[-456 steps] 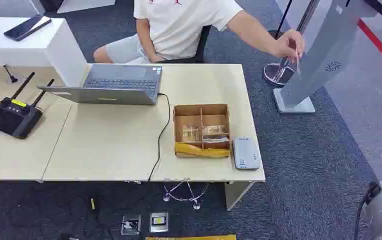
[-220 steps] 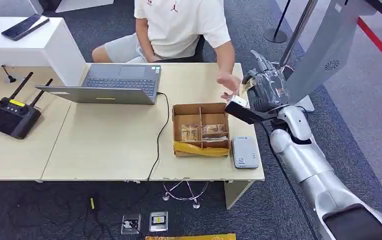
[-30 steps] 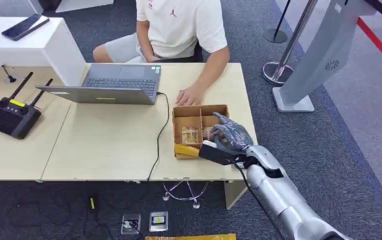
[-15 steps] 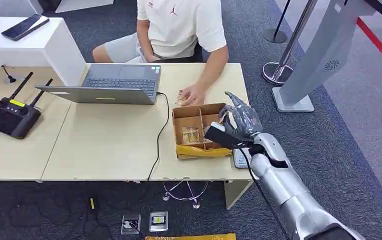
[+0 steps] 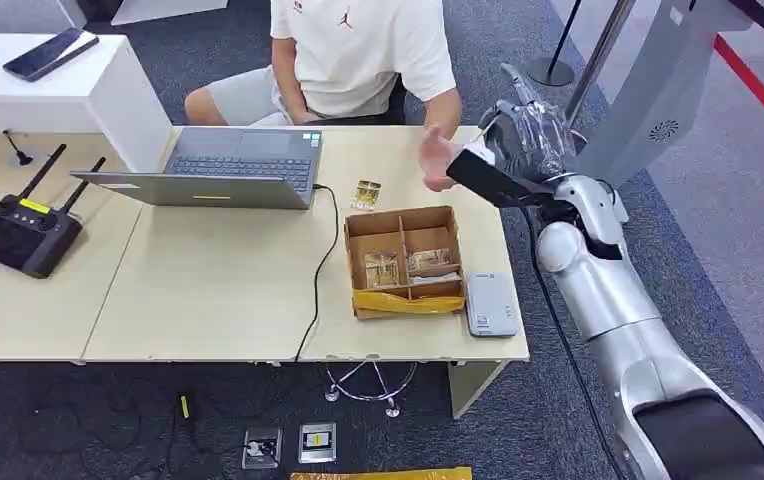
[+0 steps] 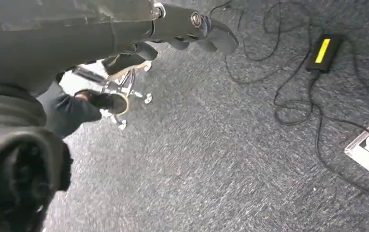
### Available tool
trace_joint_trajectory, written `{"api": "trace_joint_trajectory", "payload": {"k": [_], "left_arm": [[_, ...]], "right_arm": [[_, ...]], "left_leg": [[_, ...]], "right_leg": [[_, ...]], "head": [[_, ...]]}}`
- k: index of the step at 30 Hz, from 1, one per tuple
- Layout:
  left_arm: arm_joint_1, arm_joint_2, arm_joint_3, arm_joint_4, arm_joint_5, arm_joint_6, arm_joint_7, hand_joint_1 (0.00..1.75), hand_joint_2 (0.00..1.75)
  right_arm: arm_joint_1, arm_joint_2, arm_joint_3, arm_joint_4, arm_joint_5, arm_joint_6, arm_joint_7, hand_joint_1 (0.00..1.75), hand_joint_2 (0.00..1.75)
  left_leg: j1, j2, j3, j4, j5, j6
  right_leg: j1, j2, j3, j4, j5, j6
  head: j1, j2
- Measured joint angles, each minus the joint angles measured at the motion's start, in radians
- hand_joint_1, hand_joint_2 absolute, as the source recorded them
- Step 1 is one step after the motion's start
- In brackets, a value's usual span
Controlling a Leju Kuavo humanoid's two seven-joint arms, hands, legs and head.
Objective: Pass the card to the sensor for recognition and then transmit it.
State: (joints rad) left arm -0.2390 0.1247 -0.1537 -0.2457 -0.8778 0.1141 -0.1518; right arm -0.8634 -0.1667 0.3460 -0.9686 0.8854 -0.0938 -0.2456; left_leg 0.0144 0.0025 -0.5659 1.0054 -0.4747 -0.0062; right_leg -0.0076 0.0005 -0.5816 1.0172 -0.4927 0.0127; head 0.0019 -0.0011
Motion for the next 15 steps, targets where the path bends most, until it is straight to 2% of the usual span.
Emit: {"api": "trace_joint_trajectory", "payload": {"k": [7,15], "left_arm": [[-0.025,-0.001,-0.022,-0.002,-0.003,-0.019,0.0,0.0,0.0],[-0.032,-0.002,-0.029,-0.002,0.001,-0.018,0.0,0.0,0.0]], "right_arm": [[-0.103,0.033,0.006,0.12,0.02,-0.044,-0.07,1.75,1.75],[-0.175,0.103,0.032,0.302,0.039,-0.042,-0.08,1.75,1.75]], "left_leg": [[0.0,0.0,0.0,0.0,0.0,0.0],[0.0,0.0,0.0,0.0,0.0,0.0]], "right_leg": [[0.0,0.0,0.0,0.001,0.0,0.0],[0.0,-0.001,0.0,0.001,0.0,0.0]], "head": [[0.0,0.0],[0.0,0.0]]}}
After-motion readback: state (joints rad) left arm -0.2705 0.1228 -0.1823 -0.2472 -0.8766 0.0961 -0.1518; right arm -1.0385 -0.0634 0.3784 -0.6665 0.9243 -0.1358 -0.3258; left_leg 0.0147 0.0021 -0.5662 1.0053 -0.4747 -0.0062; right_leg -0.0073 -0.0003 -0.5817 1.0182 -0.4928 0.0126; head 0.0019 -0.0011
